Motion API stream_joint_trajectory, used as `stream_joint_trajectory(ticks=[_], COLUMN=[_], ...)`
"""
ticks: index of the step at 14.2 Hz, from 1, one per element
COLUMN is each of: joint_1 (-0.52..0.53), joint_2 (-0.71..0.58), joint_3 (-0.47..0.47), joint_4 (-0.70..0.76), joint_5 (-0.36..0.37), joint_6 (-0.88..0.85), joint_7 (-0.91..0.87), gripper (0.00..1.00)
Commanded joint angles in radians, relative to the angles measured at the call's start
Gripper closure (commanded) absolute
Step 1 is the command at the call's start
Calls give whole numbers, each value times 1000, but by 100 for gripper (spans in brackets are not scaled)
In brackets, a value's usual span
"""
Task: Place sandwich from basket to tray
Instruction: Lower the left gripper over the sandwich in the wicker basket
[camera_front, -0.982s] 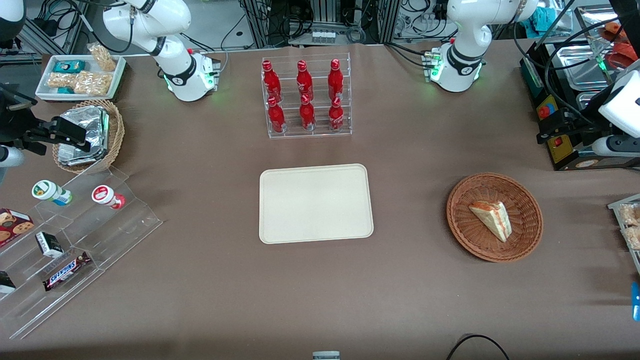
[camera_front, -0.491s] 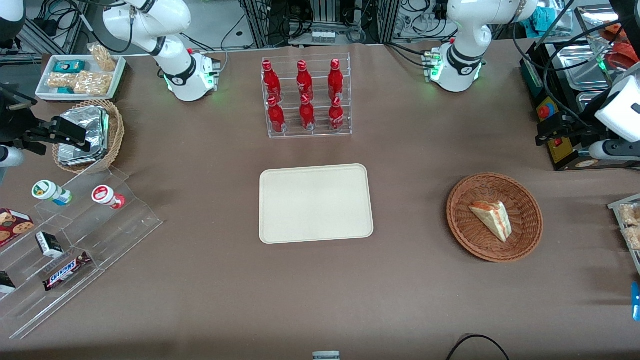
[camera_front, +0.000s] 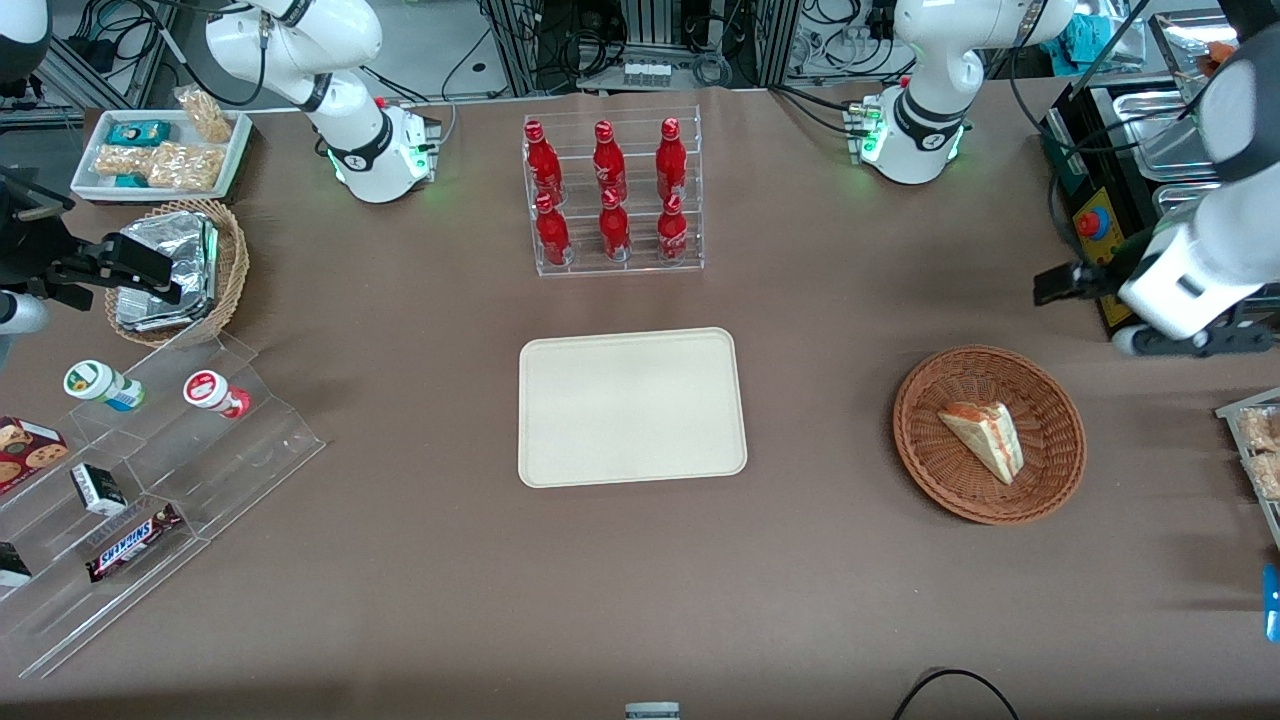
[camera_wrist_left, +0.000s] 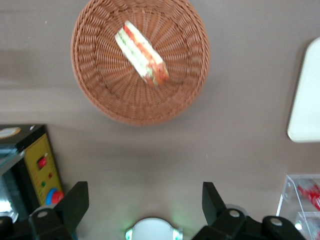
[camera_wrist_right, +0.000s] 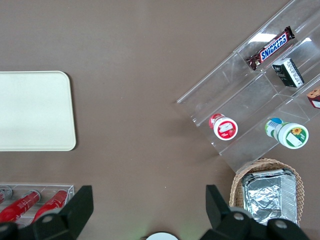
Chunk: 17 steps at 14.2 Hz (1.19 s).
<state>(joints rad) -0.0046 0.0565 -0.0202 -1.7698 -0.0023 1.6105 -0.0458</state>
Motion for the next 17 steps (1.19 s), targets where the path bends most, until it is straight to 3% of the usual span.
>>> stream_joint_trajectory(ticks=[1,5,7,12,17], joint_1=[3,6,14,18,20], joint_2=[15,107,138,221,311], joint_3=[-3,2,2,2,2], joint_4=[-144,-275,-295,-295,-290], joint_5=[15,10,8,10,4], joint_6=[212,546,633,744,787], joint_7=[-20,-28,-179,-647,-772], gripper=[0,0,0,0,3])
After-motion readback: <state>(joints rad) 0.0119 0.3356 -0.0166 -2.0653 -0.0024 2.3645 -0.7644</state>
